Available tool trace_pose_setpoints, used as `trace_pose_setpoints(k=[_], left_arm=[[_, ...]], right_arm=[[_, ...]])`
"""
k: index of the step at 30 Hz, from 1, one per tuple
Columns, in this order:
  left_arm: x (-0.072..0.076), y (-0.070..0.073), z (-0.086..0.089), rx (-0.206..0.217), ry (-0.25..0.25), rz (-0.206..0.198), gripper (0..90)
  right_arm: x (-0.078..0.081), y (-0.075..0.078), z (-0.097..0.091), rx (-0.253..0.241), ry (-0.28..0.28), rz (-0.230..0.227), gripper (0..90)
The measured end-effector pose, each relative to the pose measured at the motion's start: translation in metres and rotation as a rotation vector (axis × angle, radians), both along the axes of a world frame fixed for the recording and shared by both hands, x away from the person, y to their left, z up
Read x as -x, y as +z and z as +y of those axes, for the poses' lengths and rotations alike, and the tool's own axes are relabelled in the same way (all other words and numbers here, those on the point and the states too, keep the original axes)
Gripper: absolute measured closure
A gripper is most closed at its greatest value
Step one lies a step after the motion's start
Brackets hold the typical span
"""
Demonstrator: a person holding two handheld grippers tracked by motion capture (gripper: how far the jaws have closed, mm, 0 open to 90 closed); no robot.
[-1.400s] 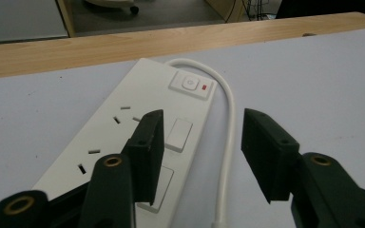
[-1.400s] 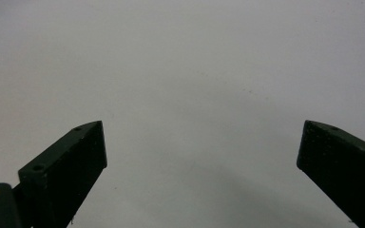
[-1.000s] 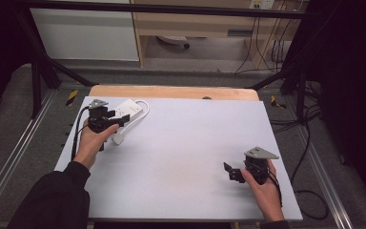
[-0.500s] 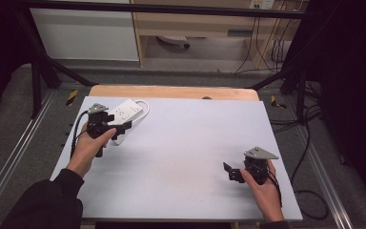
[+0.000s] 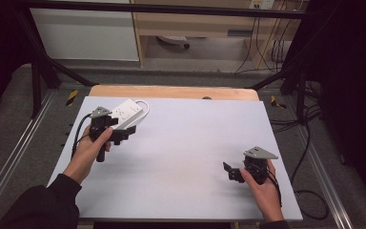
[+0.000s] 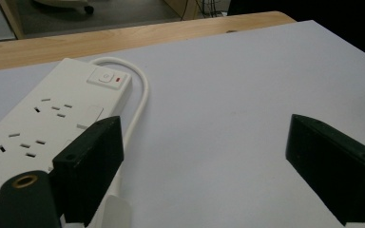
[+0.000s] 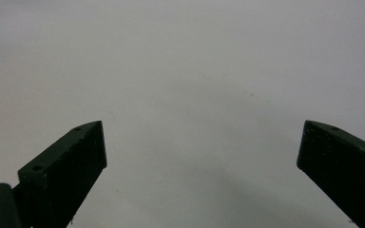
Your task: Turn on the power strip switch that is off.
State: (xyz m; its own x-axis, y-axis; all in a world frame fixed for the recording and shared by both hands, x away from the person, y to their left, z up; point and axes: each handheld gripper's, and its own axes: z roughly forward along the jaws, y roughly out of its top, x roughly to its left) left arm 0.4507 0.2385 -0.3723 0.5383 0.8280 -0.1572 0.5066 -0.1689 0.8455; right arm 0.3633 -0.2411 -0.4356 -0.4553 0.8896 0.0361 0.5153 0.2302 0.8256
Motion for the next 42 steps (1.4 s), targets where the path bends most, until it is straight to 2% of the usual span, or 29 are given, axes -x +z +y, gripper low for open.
trace_pose_setpoints(k=[7, 13, 21, 26, 33, 35, 39, 41, 42], left_arm=[[0.014, 0.007, -0.002, -0.005, -0.023, -0.004, 11.9], [0.031, 0.017, 0.003, -0.003, -0.045, -0.02, 12.0], [0.059, 0.027, 0.019, 0.033, -0.061, -0.053, 12.0], [0.075, 0.029, 0.032, 0.04, -0.049, -0.068, 12.0], [0.096, 0.021, 0.052, 0.052, -0.026, -0.099, 12.1], [0.102, 0.017, 0.056, 0.047, -0.024, -0.112, 12.1], [0.111, 0.004, 0.066, 0.054, -0.009, -0.112, 12.1], [0.115, -0.002, 0.068, 0.04, -0.007, -0.114, 12.1], [0.117, -0.005, 0.07, 0.046, -0.007, -0.126, 12.1]], right_arm=[[0.0, 0.0, -0.002, -0.002, -0.01, -0.004, 2.9], [0.0, 0.0, -0.001, -0.001, -0.006, -0.001, 2.9], [0.004, 0.002, -0.002, -0.012, -0.015, -0.012, 2.9], [0.007, 0.004, -0.004, -0.016, -0.018, -0.02, 2.8], [0.013, 0.008, -0.004, -0.027, -0.021, -0.034, 2.7], [0.013, 0.008, -0.003, -0.024, -0.017, -0.033, 2.7], [0.013, 0.008, -0.003, -0.024, -0.018, -0.029, 2.7], [0.013, 0.007, -0.004, -0.02, -0.018, -0.032, 2.7], [0.013, 0.007, -0.004, -0.021, -0.019, -0.03, 2.7]])
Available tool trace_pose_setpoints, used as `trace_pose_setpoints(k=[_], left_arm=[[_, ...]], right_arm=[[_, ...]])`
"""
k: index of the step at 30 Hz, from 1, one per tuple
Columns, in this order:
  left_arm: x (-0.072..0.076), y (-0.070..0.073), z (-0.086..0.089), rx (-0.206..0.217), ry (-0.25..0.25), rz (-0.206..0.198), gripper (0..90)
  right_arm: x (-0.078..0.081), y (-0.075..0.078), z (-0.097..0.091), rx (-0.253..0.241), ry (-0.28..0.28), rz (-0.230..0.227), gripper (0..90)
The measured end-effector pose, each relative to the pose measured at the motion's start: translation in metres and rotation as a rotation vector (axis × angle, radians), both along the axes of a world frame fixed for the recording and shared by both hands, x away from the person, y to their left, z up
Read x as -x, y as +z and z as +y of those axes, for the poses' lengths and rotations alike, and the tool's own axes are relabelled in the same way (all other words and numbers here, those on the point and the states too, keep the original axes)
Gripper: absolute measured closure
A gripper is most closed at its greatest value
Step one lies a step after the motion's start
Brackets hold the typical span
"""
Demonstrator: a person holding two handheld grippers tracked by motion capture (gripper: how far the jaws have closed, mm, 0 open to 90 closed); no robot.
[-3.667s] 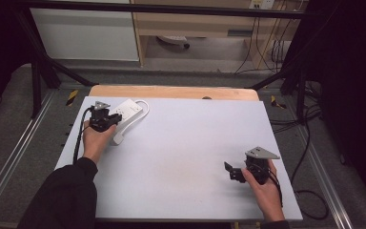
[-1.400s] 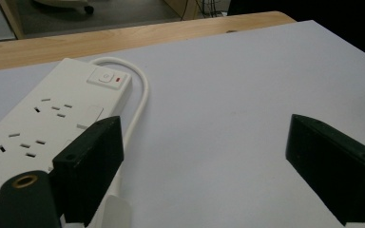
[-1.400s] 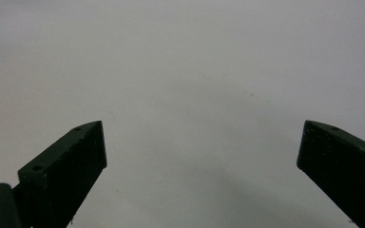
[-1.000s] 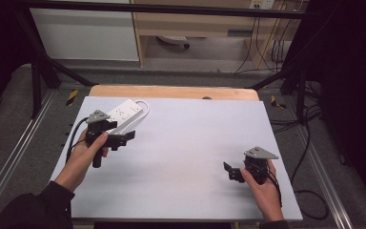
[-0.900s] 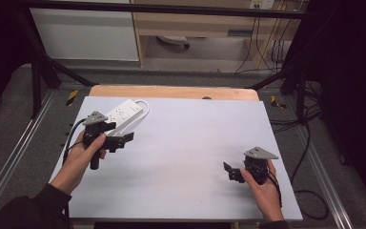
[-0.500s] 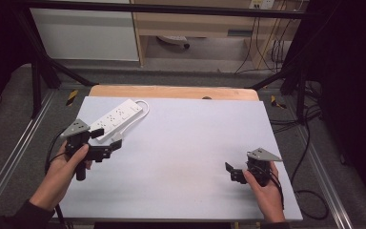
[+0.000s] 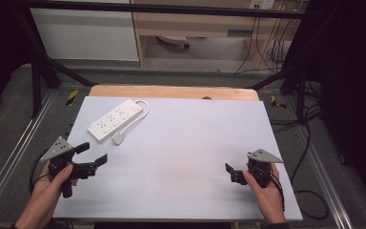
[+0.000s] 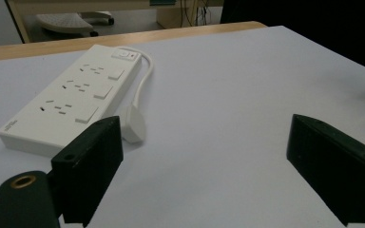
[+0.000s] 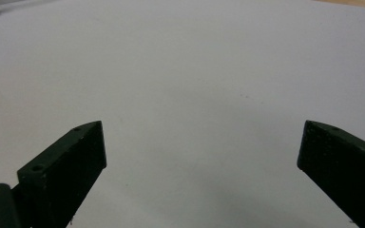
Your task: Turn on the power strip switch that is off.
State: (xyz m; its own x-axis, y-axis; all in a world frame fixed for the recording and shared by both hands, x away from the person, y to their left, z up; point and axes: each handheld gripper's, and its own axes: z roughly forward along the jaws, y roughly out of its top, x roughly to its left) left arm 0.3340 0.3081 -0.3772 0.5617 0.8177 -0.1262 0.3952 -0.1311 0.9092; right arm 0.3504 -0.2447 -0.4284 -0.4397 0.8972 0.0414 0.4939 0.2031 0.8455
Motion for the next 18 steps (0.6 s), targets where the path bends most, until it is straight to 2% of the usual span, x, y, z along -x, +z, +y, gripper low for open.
trace_pose_setpoints(k=[4, 7, 11, 13, 18], left_arm=[[0.007, -0.014, 0.003, 0.003, 0.007, 0.0, 12.0], [0.009, -0.028, 0.001, -0.014, -0.004, 0.026, 12.0], [0.012, -0.045, -0.007, -0.067, -0.04, 0.058, 12.0], [0.013, -0.051, -0.013, -0.075, -0.062, 0.078, 12.1], [0.012, -0.059, -0.021, -0.121, -0.088, 0.095, 12.1]], right_arm=[[0.0, 0.0, 0.0, 0.001, 0.0, 0.003, 2.7], [-0.001, -0.001, 0.0, 0.003, 0.0, 0.004, 2.7], [-0.002, -0.002, 0.0, 0.005, 0.0, 0.011, 2.6], [-0.002, -0.004, 0.0, 0.009, 0.0, 0.022, 2.6], [-0.007, -0.012, 0.001, 0.041, -0.004, 0.059, 2.5]])
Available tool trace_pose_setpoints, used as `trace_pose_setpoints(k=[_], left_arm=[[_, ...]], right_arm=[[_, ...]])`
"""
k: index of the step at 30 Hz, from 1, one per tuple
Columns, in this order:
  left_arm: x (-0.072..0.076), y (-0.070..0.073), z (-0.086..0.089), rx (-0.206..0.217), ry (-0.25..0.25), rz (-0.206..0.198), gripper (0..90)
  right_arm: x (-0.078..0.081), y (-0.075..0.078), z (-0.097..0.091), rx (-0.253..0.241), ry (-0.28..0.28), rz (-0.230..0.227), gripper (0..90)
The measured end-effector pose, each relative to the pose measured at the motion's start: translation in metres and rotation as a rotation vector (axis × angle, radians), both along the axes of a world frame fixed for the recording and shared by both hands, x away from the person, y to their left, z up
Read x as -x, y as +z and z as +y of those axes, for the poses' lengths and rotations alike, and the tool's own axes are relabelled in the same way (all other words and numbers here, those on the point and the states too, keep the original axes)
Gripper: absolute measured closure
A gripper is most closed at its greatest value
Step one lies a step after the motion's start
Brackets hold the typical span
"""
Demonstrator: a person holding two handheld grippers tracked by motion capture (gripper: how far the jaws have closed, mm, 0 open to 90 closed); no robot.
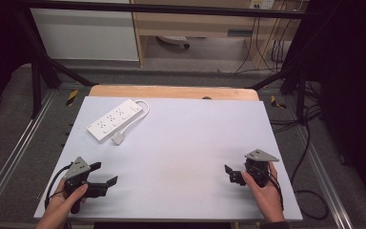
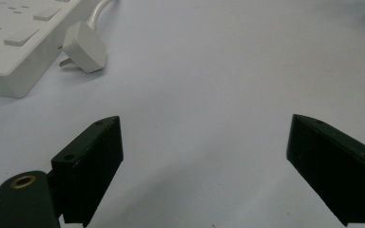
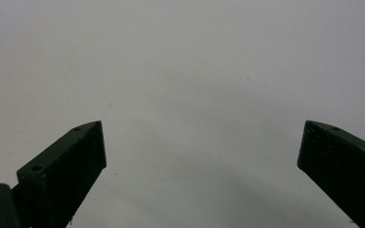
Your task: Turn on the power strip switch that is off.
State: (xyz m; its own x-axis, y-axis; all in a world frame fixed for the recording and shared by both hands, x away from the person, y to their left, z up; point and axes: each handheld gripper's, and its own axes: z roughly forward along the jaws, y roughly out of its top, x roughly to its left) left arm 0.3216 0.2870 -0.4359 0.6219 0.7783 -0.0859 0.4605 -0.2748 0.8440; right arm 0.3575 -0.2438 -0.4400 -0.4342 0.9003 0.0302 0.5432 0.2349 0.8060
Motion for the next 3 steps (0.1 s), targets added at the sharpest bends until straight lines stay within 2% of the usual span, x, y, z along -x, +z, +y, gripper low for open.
trace_pose_setpoints(k=[3], left_arm=[[-0.0025, -0.0028, -0.0037, -0.012, -0.001, 0.018, 12.3]], right_arm=[[-0.0059, -0.0078, 0.0024, 0.039, -0.009, 0.033, 2.6]])
